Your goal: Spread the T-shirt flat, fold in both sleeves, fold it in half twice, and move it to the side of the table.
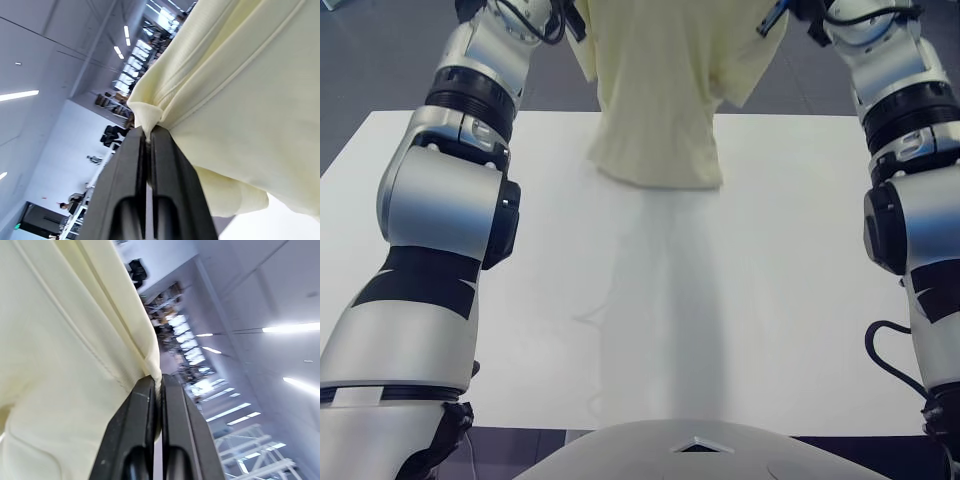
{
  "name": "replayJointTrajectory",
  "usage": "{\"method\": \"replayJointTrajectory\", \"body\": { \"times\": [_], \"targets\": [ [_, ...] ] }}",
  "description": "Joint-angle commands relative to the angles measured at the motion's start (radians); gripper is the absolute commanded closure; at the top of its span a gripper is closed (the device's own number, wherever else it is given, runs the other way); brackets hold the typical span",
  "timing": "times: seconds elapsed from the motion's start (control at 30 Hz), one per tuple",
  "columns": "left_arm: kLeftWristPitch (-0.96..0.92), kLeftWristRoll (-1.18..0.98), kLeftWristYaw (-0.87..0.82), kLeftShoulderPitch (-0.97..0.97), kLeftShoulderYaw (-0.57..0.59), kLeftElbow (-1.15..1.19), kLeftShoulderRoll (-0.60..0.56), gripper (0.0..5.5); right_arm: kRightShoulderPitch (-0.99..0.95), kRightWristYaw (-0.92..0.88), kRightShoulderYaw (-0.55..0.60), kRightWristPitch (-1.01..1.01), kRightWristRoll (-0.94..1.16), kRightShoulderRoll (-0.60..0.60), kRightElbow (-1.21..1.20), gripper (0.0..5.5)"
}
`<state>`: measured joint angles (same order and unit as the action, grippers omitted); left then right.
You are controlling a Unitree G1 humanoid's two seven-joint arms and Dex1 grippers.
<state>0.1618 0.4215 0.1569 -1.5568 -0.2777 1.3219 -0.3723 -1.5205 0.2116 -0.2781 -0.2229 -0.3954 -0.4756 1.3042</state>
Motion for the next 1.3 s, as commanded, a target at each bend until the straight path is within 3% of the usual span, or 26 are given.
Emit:
{"method": "replayJointTrajectory", "body": {
  "times": [0.03, 0.17, 0.27, 0.37, 0.47, 0.57, 0.67, 0.8, 1.03, 1.27, 1.3],
  "targets": [
    [-0.003, 0.030, -0.037, -0.015, -0.002, 0.027, -0.034, 5.48, -0.016, -0.053, -0.008, -0.003, -0.045, -0.037, 0.044, 5.50],
    [0.067, 0.066, 0.081, 0.072, -0.050, 0.006, -0.045, 5.48, 0.039, 0.033, 0.002, -0.070, -0.039, -0.052, 0.031, 5.50],
    [0.158, 0.055, 0.248, 0.217, -0.076, -0.094, -0.092, 5.48, 0.142, 0.244, 0.008, -0.165, 0.000, -0.084, -0.024, 5.50],
    [0.111, -0.071, 0.514, 0.506, -0.040, -0.547, -0.200, 5.48, 0.343, 0.593, 0.037, -0.196, 0.138, -0.172, -0.252, 5.50],
    [-0.099, -0.209, 0.716, 0.777, 0.023, -1.055, -0.307, 5.48, 0.666, 0.910, 0.071, 0.029, 0.352, -0.316, -0.750, 5.50],
    [-0.268, -0.325, 0.866, 0.969, 0.055, -1.404, -0.408, 5.48, 0.895, 1.043, 0.089, 0.230, 0.471, -0.445, -1.106, 5.50],
    [-0.313, -0.380, 0.984, 1.139, 0.027, -1.637, -0.517, 5.48, 1.031, 1.082, 0.108, 0.372, 0.549, -0.498, -1.328, 5.50],
    [-0.272, -0.318, 1.061, 1.268, -0.011, -1.753, -0.607, 5.48, 1.195, 1.070, 0.113, 0.481, 0.591, -0.527, -1.550, 5.50],
    [-0.235, -0.144, 1.040, 1.393, -0.046, -1.817, -0.626, 5.48, 1.424, 0.968, 0.060, 0.572, 0.487, -0.513, -1.754, 5.50],
    [-0.316, -0.158, 1.061, 1.543, -0.028, -1.950, -0.665, 5.48, 1.549, 0.931, 0.069, 0.668, 0.479, -0.539, -1.894, 5.50],
    [-0.329, -0.169, 1.061, 1.557, -0.020, -1.960, -0.668, 5.19, 1.561, 0.930, 0.080, 0.692, 0.498, -0.541, -1.913, 5.16]
  ]
}}
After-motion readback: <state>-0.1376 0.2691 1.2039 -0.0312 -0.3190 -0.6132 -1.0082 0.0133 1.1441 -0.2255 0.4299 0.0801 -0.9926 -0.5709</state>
